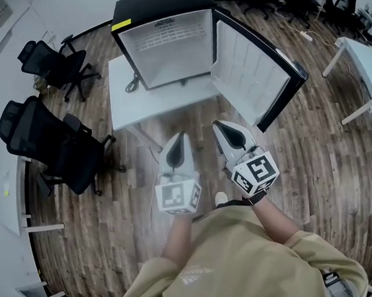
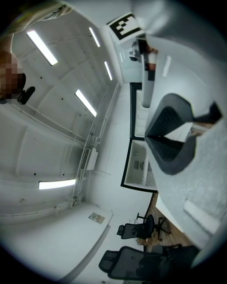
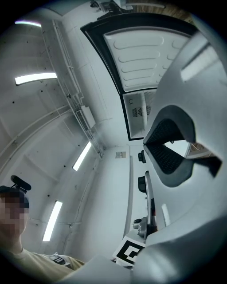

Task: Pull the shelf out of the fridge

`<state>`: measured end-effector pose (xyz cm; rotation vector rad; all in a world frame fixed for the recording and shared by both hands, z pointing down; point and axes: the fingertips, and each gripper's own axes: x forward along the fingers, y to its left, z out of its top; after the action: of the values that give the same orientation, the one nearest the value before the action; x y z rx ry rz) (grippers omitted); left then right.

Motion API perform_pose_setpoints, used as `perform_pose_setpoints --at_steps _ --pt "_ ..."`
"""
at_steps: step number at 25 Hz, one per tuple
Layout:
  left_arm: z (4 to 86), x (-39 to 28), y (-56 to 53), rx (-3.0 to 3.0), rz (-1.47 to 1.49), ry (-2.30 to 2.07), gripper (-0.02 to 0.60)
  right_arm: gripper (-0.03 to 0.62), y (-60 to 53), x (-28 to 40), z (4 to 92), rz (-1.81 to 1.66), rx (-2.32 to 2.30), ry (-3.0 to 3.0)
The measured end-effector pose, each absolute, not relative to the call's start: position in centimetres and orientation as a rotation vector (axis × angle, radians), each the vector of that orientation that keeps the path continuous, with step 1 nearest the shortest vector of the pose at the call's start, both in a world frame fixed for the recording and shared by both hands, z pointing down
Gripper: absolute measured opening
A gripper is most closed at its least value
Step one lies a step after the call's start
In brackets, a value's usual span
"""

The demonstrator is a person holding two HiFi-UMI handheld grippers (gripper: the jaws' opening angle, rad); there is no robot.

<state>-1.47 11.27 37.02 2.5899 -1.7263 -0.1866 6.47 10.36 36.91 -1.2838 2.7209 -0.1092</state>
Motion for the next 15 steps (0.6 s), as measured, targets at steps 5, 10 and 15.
perform_pose_setpoints --at_steps 5,10,15 --pt "38.4 1.1 9.8 2.589 -0.112 -1.722 0.0 0.006 9.3 8.3 38.6 -0.168 -1.258 2.728" --pt "39.9 2.4 8.6 2.566 -0.054 -1.715 0.0 0.006 8.5 8.1 40.2 -0.234 -1.201 2.754" --pt "40.4 2.1 6.6 2.557 -0.037 -1.72 0.0 0.006 6.4 6.8 40.5 -0.256 -1.158 2.783"
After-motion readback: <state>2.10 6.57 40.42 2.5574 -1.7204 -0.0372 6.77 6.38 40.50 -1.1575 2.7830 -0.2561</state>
